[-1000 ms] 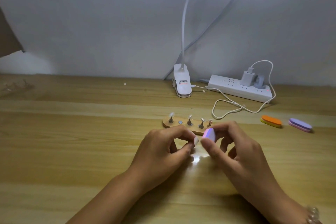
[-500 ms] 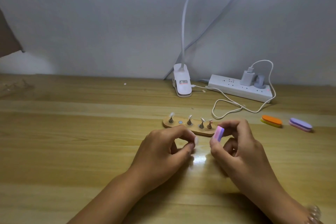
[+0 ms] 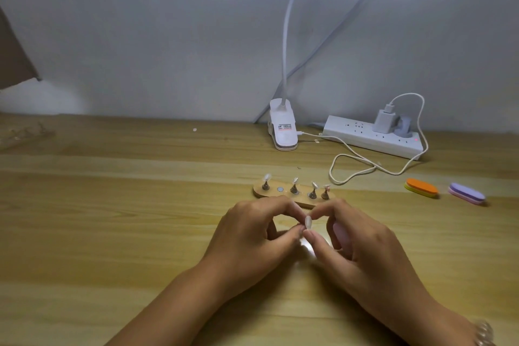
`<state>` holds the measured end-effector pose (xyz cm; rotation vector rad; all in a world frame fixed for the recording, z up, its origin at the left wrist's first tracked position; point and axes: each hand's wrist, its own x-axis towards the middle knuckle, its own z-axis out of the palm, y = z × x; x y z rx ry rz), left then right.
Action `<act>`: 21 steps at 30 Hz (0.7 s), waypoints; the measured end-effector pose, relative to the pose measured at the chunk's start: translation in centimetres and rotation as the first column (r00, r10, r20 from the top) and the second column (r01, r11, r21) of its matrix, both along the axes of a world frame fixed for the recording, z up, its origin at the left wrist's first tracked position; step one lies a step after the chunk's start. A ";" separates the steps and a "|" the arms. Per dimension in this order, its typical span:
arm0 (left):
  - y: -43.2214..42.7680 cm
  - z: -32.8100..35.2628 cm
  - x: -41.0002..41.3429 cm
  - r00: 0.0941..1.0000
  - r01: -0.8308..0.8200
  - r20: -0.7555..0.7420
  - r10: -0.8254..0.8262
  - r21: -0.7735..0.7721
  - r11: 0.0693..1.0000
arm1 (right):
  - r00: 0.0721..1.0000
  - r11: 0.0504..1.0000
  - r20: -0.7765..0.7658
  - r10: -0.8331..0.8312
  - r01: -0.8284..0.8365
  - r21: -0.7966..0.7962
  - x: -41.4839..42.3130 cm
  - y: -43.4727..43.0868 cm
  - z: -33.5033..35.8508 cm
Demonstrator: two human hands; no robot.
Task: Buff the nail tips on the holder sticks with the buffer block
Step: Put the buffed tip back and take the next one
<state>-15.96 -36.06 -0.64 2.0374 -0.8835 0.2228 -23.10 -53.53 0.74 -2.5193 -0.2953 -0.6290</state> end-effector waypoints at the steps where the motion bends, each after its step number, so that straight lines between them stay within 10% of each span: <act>1: 0.0 0.1 0.0 1.000 -0.004 0.004 0.004 0.007 1.000 | 1.000 1.000 0.008 -0.005 0.005 0.004 0.0 0.0 0.0; 9: 0.5 0.2 1.2 0.874 -0.483 -0.037 0.485 0.041 0.875 | 0.999 0.997 0.015 -0.051 0.050 0.056 0.0 0.0 0.0; 21: 0.3 -0.5 1.6 0.904 -0.399 -0.023 0.428 0.315 0.861 | 0.998 0.998 0.001 -0.068 0.068 0.002 -0.2 0.2 -0.1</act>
